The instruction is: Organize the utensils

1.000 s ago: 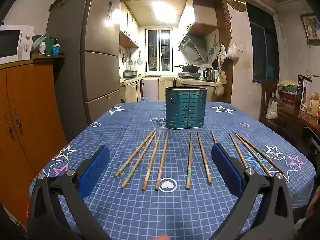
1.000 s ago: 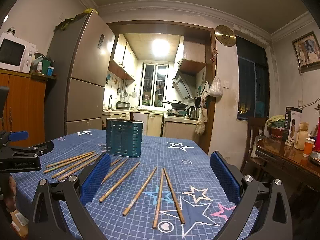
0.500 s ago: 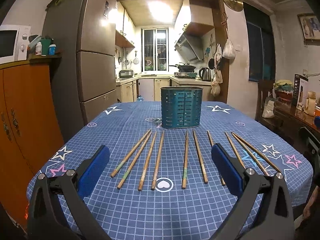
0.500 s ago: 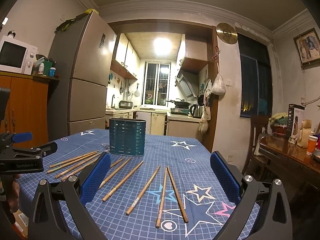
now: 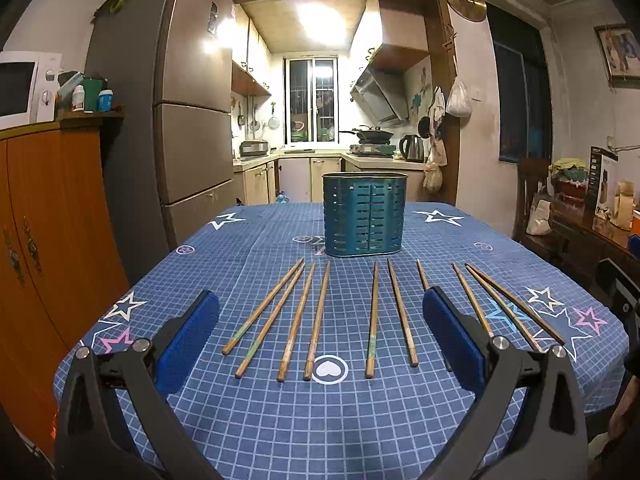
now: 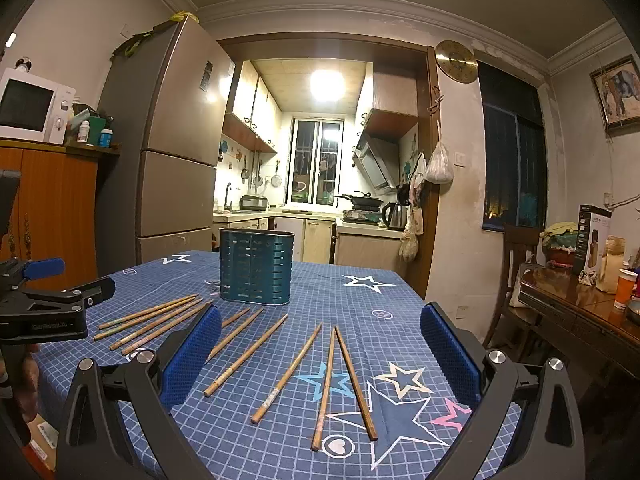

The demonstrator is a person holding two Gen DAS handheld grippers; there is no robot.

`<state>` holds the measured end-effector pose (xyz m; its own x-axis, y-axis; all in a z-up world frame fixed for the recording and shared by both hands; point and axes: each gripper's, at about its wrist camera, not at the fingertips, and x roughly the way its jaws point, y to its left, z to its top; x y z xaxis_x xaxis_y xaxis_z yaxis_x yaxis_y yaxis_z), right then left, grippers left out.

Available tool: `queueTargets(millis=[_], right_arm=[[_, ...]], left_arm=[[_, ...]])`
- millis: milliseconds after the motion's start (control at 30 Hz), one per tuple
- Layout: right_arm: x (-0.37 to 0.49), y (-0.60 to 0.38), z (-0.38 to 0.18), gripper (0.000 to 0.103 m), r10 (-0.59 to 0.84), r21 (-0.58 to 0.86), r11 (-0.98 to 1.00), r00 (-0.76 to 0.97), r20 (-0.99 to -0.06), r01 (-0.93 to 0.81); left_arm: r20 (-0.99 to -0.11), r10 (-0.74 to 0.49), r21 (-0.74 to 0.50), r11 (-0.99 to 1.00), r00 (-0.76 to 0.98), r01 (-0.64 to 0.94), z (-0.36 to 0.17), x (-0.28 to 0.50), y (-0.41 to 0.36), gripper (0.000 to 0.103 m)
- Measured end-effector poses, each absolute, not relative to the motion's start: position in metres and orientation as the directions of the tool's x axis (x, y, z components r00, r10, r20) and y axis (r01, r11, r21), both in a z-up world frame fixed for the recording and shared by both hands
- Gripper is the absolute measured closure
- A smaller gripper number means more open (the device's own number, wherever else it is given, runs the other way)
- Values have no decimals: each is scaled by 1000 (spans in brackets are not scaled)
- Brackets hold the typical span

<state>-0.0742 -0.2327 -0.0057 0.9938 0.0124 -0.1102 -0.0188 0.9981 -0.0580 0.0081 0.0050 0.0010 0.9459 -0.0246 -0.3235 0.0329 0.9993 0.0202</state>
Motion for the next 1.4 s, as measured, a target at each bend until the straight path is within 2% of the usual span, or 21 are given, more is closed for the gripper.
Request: queueTargets(millis=[1400], right_arm=[[-70, -230, -7, 3, 25, -67, 997, 993, -115, -33]], left_arm=[[-329, -17, 37, 999, 944, 31, -4, 13, 2, 5]])
